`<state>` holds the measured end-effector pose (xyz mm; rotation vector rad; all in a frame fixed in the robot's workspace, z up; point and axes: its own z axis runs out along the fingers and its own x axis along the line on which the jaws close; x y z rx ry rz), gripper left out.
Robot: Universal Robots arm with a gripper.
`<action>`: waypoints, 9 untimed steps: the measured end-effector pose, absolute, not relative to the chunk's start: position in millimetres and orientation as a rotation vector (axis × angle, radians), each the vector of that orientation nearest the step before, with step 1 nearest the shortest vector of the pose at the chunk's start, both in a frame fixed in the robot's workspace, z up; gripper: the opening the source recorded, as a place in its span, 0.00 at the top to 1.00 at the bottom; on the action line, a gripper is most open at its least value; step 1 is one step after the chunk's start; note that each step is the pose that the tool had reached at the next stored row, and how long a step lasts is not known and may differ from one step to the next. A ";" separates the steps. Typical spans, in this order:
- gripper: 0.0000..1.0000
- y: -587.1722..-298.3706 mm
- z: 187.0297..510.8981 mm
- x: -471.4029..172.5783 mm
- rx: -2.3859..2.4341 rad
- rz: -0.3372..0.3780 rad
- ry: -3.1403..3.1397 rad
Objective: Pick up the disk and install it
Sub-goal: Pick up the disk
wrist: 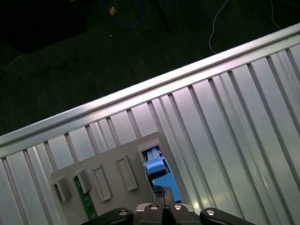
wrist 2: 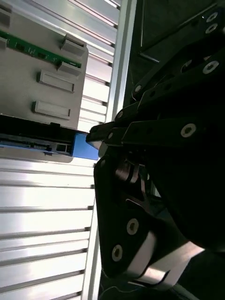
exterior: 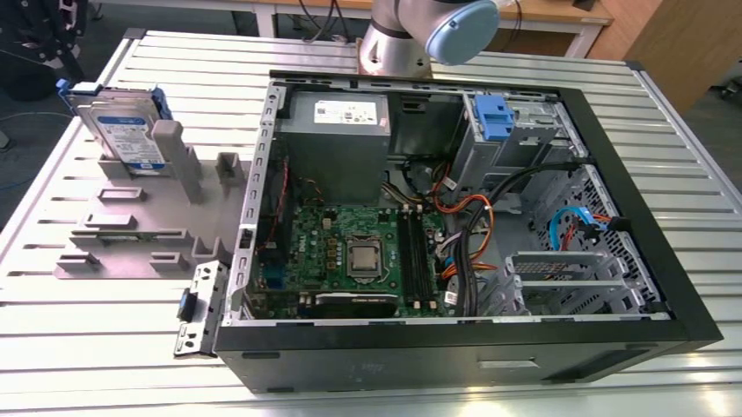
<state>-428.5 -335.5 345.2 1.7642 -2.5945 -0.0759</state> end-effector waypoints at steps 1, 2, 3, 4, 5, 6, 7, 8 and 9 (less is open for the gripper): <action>0.89 -335.5 344.8 -428.5 1.787 -0.076 -2.578; 0.89 -335.5 344.4 -428.5 1.810 -0.076 -2.562; 0.89 -335.5 344.0 -428.6 1.834 -0.076 -2.544; 0.89 -335.5 343.6 -428.6 1.857 -0.076 -2.527; 0.89 -335.5 343.3 -428.6 1.879 -0.076 -2.510; 0.89 -335.5 342.9 -428.6 1.901 -0.075 -2.492; 0.89 -335.5 342.6 -428.5 1.923 -0.075 -2.475; 0.89 -335.5 342.4 -428.5 1.941 -0.075 -2.461; 0.89 -335.4 342.3 -428.5 1.951 -0.075 -2.453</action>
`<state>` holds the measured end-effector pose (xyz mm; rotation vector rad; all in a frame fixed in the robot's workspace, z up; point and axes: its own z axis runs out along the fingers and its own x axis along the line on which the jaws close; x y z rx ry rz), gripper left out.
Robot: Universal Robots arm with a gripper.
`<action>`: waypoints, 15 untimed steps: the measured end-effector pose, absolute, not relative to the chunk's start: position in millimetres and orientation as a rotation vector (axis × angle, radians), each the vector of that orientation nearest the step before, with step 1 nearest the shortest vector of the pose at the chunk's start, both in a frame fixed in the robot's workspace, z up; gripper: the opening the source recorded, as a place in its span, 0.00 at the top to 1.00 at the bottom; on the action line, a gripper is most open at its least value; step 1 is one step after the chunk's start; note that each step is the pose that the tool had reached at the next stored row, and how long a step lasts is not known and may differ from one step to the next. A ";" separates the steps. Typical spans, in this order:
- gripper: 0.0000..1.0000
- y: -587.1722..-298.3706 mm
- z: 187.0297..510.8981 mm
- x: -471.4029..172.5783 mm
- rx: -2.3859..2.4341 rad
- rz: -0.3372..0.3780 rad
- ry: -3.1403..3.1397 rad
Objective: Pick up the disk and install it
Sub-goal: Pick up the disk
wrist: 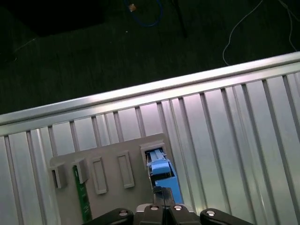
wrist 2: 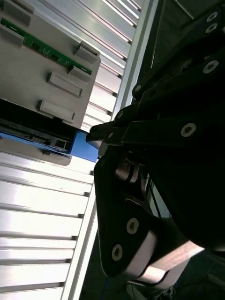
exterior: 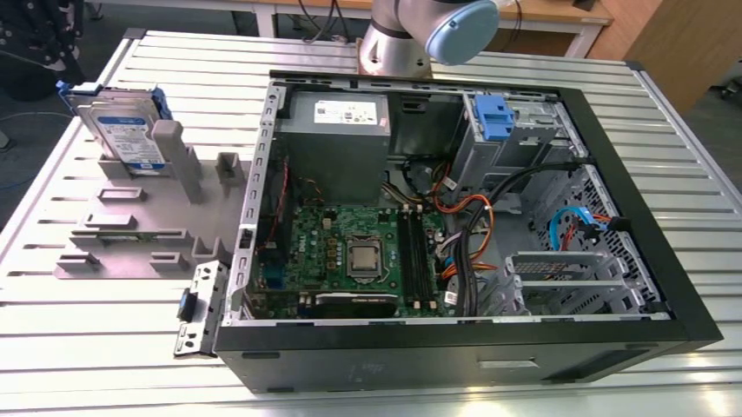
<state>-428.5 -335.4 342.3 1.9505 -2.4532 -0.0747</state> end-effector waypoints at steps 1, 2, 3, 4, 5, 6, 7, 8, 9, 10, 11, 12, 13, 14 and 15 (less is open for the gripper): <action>0.89 -335.3 342.1 -428.5 1.955 -0.074 -2.449; 0.89 -335.1 342.0 -428.5 1.958 -0.073 -2.447; 0.89 -335.1 342.0 -428.5 1.959 -0.073 -2.446; 0.89 -335.1 342.1 -428.5 1.959 -0.072 -2.446; 0.83 -335.1 342.2 -428.4 1.959 -0.072 -2.446; 0.83 -335.1 342.1 -428.4 1.959 -0.072 -2.445; 0.76 -335.1 342.1 -428.4 1.959 -0.072 -2.445; 0.71 -335.1 342.1 -428.4 1.959 -0.072 -2.445; 0.65 -335.1 342.1 -428.4 1.959 -0.072 -2.445; 0.65 -335.0 342.0 -428.4 1.959 -0.071 -2.446; 0.59 -335.0 342.0 -428.4 1.960 -0.070 -2.446; 0.59 -335.0 341.9 -428.4 1.961 -0.069 -2.446; 0.53 -335.0 341.5 -428.4 1.962 -0.067 -2.447; 0.47 -335.0 341.0 -428.4 1.966 -0.064 -2.445; 0.47 -335.0 340.3 -428.4 1.972 -0.061 -2.442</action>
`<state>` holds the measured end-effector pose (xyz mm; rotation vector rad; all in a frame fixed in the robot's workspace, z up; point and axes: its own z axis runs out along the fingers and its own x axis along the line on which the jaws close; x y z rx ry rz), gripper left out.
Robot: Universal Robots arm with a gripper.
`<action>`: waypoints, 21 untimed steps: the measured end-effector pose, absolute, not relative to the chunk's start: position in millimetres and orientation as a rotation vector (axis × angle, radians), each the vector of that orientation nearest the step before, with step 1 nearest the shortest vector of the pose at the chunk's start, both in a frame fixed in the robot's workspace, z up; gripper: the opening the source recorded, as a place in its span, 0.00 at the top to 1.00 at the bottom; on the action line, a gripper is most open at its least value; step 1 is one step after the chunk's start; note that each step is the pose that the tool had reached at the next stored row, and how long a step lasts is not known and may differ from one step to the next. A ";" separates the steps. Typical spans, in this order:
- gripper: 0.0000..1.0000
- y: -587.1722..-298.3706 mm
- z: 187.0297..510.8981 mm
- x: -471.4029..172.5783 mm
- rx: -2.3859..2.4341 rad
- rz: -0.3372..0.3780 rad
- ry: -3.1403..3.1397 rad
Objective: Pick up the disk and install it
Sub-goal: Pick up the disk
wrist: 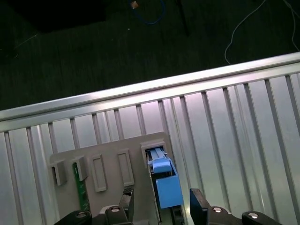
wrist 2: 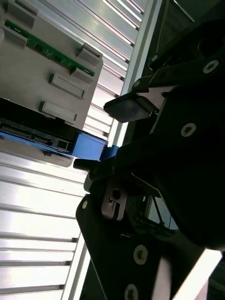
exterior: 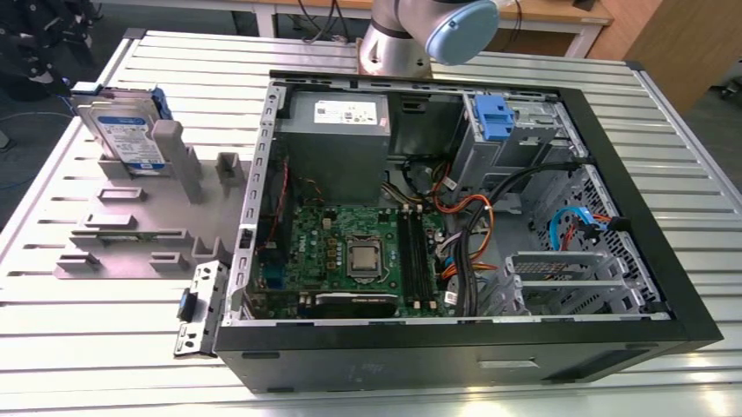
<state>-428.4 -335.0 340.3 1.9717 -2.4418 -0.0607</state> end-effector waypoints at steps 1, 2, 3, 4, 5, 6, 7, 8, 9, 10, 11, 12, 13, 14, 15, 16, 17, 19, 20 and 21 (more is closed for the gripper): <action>0.41 -334.9 339.4 -428.4 1.981 -0.057 -2.436; 0.41 -334.8 338.5 -428.4 1.991 -0.054 -2.429; 0.41 -334.7 337.6 -428.4 2.004 -0.051 -2.422; 0.41 -334.6 336.6 -428.4 2.017 -0.049 -2.412; 0.41 -334.4 335.3 -428.4 2.031 -0.047 -2.403; 0.41 -334.2 334.1 -428.4 2.042 -0.045 -2.395; 0.41 -333.4 332.9 -428.4 2.049 -0.044 -2.390; 0.41 -332.5 331.7 -428.4 2.053 -0.043 -2.388; 0.41 -332.0 330.5 -428.7 2.054 -0.043 -2.387; 0.41 -331.7 329.3 -429.1 2.055 -0.043 -2.386; 0.41 -331.4 328.2 -429.5 2.056 -0.043 -2.385; 0.41 -331.2 327.1 -429.8 2.058 -0.043 -2.384; 0.41 -331.1 325.9 -430.0 2.059 -0.043 -2.383; 0.41 -331.0 324.5 -430.2 2.060 -0.043 -2.382; 0.41 -331.0 323.3 -430.3 2.061 -0.043 -2.381; 0.41 -330.9 322.0 -430.6 2.062 -0.043 -2.380; 0.41 -330.9 320.7 -430.8 2.064 -0.043 -2.379; 0.42 -330.9 317.8 -431.2 2.067 -0.043 -2.376; 0.49 -330.8 316.3 -431.5 2.068 -0.043 -2.374; 0.49 -330.8 314.7 -431.7 2.070 -0.043 -2.373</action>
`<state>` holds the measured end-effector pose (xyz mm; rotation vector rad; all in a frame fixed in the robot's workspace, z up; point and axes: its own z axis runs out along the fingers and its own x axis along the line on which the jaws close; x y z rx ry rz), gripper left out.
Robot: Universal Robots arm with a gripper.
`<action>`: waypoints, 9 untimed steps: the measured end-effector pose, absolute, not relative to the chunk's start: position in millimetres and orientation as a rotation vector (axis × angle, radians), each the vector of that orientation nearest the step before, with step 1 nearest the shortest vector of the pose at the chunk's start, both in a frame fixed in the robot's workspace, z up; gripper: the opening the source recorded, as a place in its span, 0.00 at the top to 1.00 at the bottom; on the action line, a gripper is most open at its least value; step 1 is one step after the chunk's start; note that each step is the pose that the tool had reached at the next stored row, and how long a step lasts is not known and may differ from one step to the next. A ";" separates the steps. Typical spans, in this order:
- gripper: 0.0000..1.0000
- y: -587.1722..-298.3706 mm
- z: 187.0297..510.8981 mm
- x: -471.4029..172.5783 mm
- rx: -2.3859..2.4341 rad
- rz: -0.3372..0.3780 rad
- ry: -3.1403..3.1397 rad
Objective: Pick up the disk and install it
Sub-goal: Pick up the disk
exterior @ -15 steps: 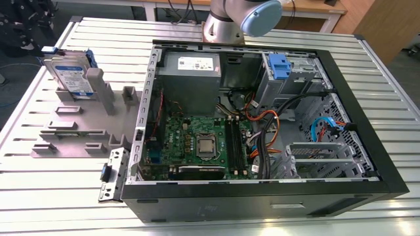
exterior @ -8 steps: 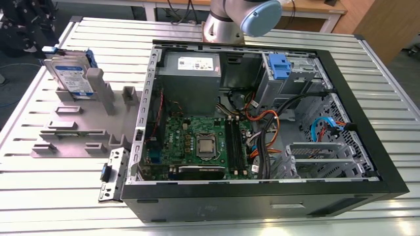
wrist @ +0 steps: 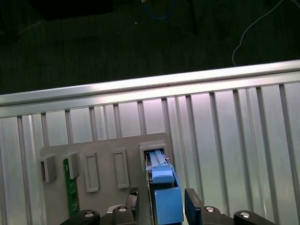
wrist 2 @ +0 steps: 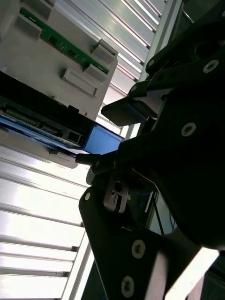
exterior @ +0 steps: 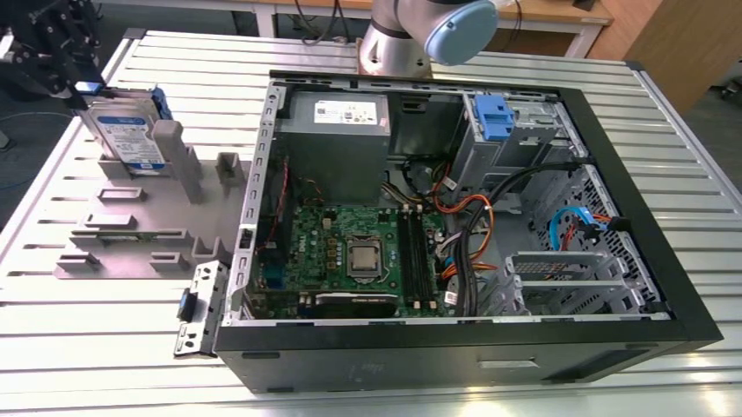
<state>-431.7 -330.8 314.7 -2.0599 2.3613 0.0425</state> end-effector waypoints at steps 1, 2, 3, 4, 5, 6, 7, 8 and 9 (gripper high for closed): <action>0.49 -330.8 313.1 -432.0 -2.062 0.042 2.360; 0.49 -330.7 311.6 -432.3 -2.064 0.042 2.358; 0.49 -330.5 310.1 -432.4 -2.066 0.042 2.356; 0.49 -330.1 308.8 -432.4 -2.068 0.043 2.355; 0.49 -329.7 307.5 -432.4 -2.070 0.043 2.353; 0.49 -329.2 306.1 -432.4 -2.073 0.042 2.350; 0.49 -328.7 304.9 -432.4 -2.076 0.043 2.348; 0.49 -327.8 303.9 -432.4 -2.078 0.043 2.346; 0.49 -327.0 302.7 -432.4 -2.079 0.043 2.346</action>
